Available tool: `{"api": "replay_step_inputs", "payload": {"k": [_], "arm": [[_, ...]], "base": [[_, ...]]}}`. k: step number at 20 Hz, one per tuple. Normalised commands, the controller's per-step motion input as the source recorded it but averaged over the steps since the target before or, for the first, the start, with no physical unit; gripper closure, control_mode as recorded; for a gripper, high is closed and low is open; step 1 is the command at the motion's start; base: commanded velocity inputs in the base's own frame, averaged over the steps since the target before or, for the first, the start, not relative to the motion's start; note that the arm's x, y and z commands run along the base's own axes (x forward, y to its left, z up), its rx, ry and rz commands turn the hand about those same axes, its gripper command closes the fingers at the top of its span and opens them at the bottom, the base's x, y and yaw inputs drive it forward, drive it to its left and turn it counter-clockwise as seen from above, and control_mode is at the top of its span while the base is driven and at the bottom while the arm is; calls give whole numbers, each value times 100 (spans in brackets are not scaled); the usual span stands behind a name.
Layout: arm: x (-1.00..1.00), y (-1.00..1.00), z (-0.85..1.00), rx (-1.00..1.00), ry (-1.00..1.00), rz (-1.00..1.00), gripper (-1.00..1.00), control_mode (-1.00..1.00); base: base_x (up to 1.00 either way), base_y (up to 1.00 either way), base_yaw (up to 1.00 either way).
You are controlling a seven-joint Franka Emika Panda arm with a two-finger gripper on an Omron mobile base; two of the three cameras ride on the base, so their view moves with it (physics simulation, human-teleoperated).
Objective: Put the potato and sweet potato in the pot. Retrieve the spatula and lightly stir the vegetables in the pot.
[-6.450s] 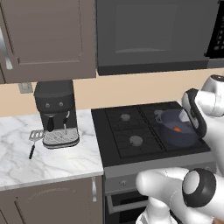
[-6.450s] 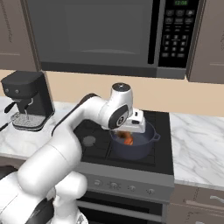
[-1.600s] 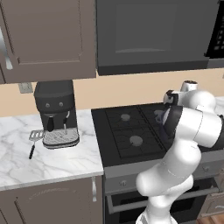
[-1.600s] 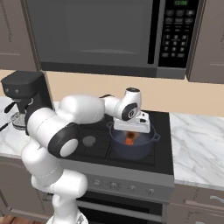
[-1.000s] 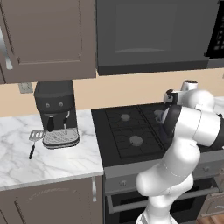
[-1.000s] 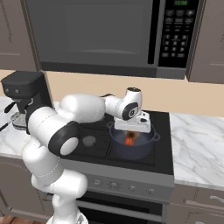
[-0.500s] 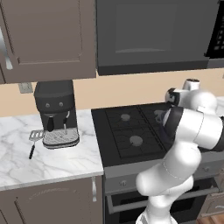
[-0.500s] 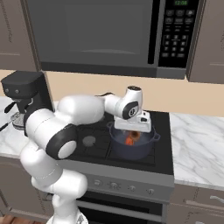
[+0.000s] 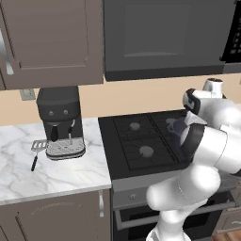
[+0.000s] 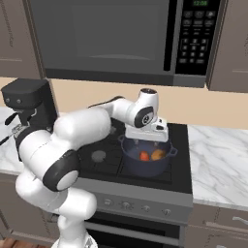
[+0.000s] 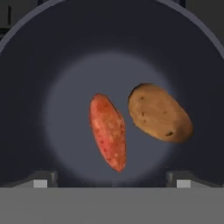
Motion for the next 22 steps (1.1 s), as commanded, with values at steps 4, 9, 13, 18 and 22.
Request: {"api": "replay_step_inputs", "payload": {"k": [4,9,13,18,22], "arm": [[-61,14,10,0,-4,0,-100,-100],[-71,51,20,0,-8,0,-100,-100],[-57,92,15,0,-7,0,-100,-100],[-47,94,8,0,-1,0,-100,-100],[-44,58,16,0,0,1,-100,-100]], "base": [[0,0,0],[0,0,0],[0,0,0],[0,0,0],[0,0,0]]}}
